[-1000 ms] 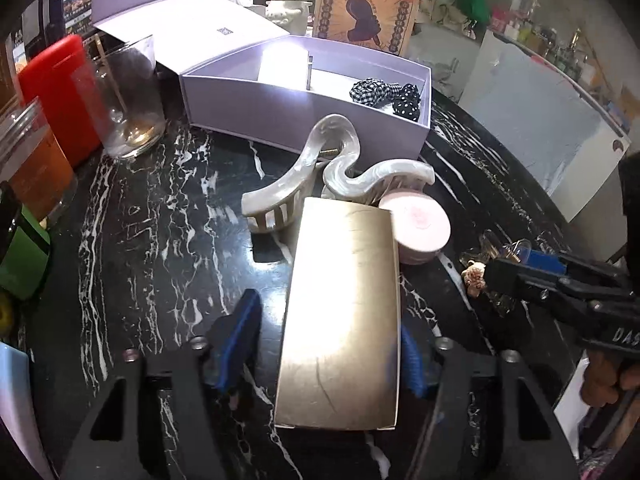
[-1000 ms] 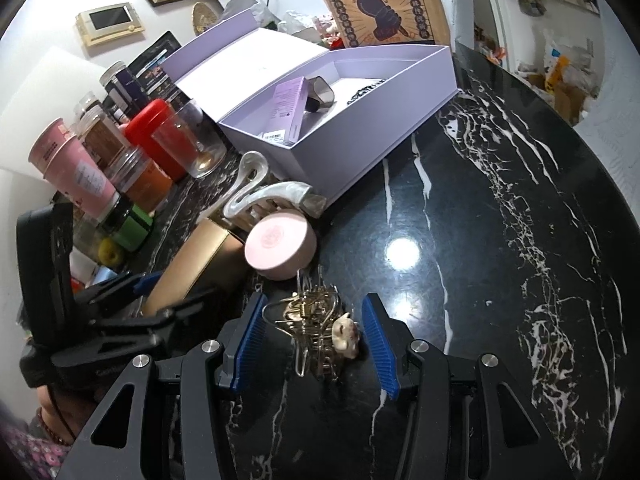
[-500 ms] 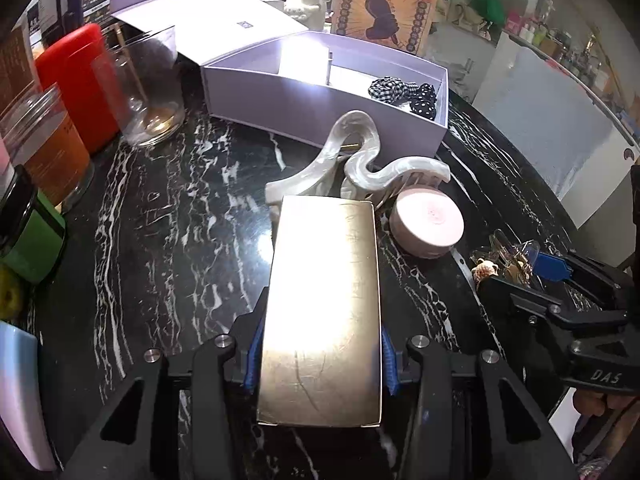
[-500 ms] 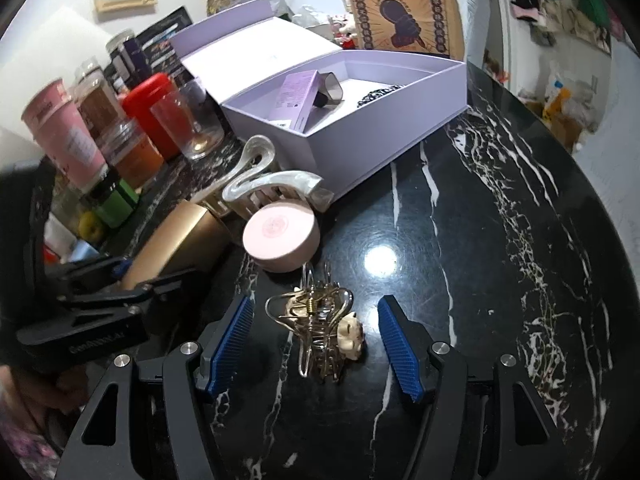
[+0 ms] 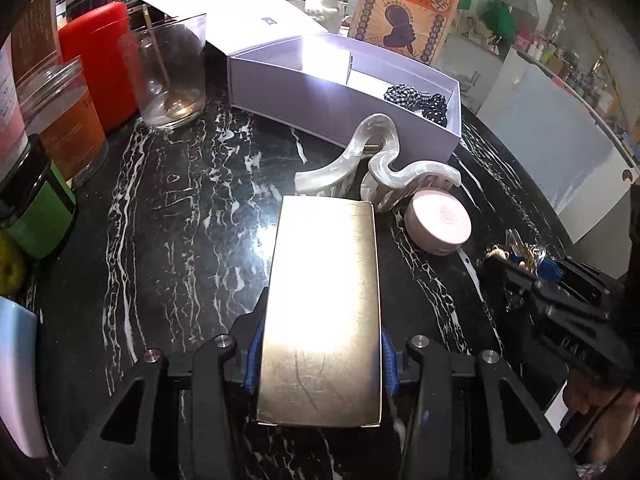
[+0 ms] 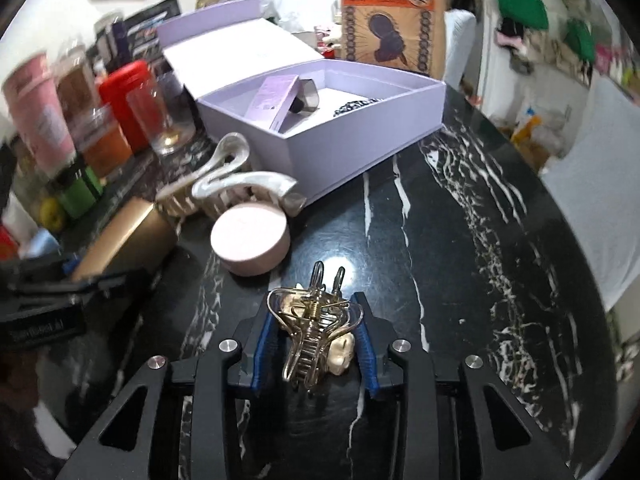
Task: Organize rigid objects
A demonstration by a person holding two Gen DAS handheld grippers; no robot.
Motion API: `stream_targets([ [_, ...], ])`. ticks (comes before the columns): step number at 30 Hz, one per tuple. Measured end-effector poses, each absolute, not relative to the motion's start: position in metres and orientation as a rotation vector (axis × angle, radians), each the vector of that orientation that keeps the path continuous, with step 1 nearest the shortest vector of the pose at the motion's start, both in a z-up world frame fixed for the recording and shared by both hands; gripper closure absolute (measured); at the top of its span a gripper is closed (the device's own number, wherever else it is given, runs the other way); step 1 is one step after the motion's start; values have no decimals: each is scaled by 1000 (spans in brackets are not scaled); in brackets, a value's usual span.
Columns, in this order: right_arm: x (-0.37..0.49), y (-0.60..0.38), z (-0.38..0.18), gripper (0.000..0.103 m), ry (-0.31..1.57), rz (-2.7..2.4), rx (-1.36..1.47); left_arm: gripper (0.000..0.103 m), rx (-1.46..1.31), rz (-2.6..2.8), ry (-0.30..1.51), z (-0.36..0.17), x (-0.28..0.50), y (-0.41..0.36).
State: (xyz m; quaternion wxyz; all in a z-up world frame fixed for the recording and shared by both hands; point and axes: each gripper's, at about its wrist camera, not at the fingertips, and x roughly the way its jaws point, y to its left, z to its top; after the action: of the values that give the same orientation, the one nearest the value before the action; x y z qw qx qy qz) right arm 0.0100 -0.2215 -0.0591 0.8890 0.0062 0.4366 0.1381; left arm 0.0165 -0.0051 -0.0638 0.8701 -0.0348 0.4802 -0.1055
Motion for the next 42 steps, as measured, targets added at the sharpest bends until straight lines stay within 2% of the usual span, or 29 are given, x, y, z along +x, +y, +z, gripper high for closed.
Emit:
stream_targets([
  [17, -7, -232, -43, 68, 882, 355, 124, 59, -53, -250, 939, -42, 2, -15],
  [42, -59, -209, -18, 68, 814, 478, 87, 59, -21, -261, 815, -10, -45, -25],
])
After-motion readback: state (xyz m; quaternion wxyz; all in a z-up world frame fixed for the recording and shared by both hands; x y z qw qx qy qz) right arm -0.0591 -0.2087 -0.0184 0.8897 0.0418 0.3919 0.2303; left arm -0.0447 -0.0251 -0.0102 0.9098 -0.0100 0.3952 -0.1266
